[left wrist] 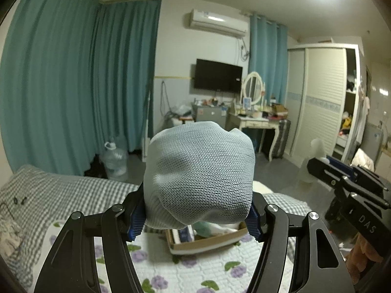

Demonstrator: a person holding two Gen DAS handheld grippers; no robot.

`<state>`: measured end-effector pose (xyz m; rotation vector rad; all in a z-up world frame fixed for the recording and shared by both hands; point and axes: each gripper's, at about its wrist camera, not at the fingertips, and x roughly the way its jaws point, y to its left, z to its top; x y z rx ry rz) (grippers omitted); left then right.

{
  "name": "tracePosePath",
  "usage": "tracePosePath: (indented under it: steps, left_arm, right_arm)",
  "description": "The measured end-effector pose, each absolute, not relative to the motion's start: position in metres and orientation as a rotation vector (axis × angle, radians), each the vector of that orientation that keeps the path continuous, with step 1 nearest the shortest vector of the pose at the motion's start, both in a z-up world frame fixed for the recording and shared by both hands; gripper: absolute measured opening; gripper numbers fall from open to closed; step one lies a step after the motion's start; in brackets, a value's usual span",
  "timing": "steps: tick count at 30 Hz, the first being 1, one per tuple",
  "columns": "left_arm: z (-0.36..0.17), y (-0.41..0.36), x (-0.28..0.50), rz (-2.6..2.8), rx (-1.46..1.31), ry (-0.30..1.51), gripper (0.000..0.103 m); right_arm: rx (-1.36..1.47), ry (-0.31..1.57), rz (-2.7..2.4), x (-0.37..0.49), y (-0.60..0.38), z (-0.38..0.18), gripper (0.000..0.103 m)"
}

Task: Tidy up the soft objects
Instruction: 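Carry the sock and white item into the box and release them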

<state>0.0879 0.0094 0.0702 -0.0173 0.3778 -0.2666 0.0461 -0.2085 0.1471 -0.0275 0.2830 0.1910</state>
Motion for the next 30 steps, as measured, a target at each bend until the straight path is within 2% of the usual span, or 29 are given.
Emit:
tracePosePath:
  steps: [11,24,30]
  left_arm:
    - [0.021,-0.008,0.182,-0.257,-0.003,0.477,0.065]
    - [-0.077,-0.035,0.279,-0.29,0.042,0.723,0.065]
    - [-0.112,-0.044,0.294,-0.281,0.054,0.813,0.065]
  right_arm:
    - [-0.042,0.359,0.18,0.142,-0.208,0.098,0.026]
    - [-0.099,0.598,0.202,0.247,-0.205,-0.023,0.026]
    - [-0.102,0.739,0.186,0.282,-0.212,-0.076,0.027]
